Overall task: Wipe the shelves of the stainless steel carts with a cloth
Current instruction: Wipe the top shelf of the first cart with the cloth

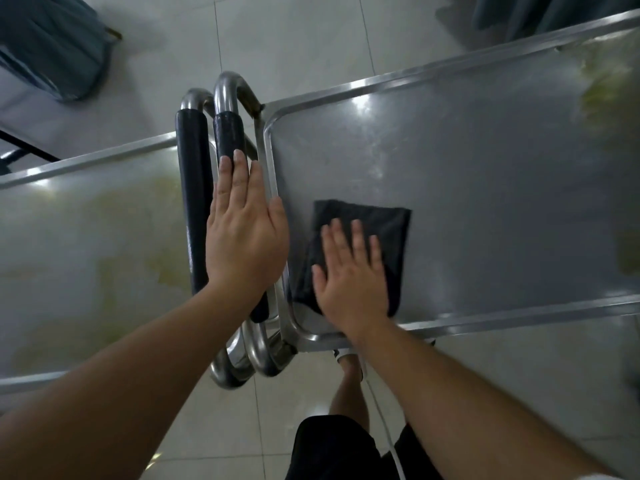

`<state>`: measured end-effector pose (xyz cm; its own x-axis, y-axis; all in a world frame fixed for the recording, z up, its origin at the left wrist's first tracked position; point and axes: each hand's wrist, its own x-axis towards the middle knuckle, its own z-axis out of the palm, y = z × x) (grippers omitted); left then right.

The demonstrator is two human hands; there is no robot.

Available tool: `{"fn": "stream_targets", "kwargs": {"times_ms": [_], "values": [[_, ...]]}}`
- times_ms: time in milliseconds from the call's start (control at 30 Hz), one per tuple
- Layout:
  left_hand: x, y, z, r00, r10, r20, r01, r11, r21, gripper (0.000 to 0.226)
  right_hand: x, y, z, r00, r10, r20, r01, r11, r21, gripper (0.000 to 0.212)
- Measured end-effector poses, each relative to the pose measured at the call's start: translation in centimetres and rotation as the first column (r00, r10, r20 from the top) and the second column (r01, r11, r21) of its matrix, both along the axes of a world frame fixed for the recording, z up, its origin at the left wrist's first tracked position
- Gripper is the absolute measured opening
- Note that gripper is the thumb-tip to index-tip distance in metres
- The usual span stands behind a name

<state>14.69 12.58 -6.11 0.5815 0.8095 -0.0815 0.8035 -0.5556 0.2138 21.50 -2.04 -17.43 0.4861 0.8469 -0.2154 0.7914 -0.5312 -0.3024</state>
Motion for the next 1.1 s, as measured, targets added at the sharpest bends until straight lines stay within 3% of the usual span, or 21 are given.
{"fn": "stream_targets", "kwargs": {"times_ms": [100,200,267,367,467,600,700,800,967,1100], "values": [[-0.1,0.0,0.0,1.0,-0.006,-0.006,0.006,1.0,0.002,0.066,-4.1,1.2,-0.2,0.95,0.31,-0.031,-0.309,0.951,0.029,0.069],[-0.2,0.0,0.0,1.0,0.005,0.002,-0.005,1.0,-0.004,0.067,-1.2,-0.3,-0.9,0.872,0.49,0.011,-0.49,0.872,0.019,0.071],[-0.2,0.0,0.0,1.0,0.002,0.002,-0.002,1.0,-0.008,0.068,3.0,-2.6,-1.3,0.849,0.525,0.055,-0.527,0.85,0.007,0.072],[-0.1,0.0,0.1,1.0,-0.001,0.001,0.001,1.0,-0.005,0.067,11.9,-6.6,-1.2,0.903,0.411,0.128,-0.41,0.911,-0.04,0.071],[0.1,-0.1,0.3,1.0,0.005,0.005,-0.005,1.0,-0.008,0.066,21.2,-11.6,-0.6,0.971,0.169,0.169,-0.149,0.981,-0.126,0.072],[0.3,-0.3,0.4,1.0,0.0,-0.014,0.0,1.0,0.005,0.066,26.8,-15.8,-0.2,0.972,-0.194,0.136,0.217,0.958,-0.187,0.077],[0.3,-0.3,0.4,1.0,0.006,-0.02,-0.006,1.0,0.004,0.067,22.7,-13.9,-0.3,0.934,-0.327,0.141,0.348,0.923,-0.166,0.075],[0.3,-0.2,0.3,1.0,0.009,-0.026,-0.009,1.0,0.006,0.069,14.4,-11.8,-0.5,0.943,-0.3,0.145,0.319,0.938,-0.137,0.074],[0.2,-0.2,0.0,1.0,0.011,-0.011,-0.011,1.0,0.001,0.07,0.4,-7.4,-1.0,0.996,-0.078,0.034,0.08,0.994,-0.072,0.074],[0.0,-0.1,-0.2,1.0,0.006,-0.006,-0.006,1.0,0.014,0.069,-4.9,-3.2,-0.7,0.982,0.19,-0.019,-0.19,0.982,-0.008,0.07]]}}
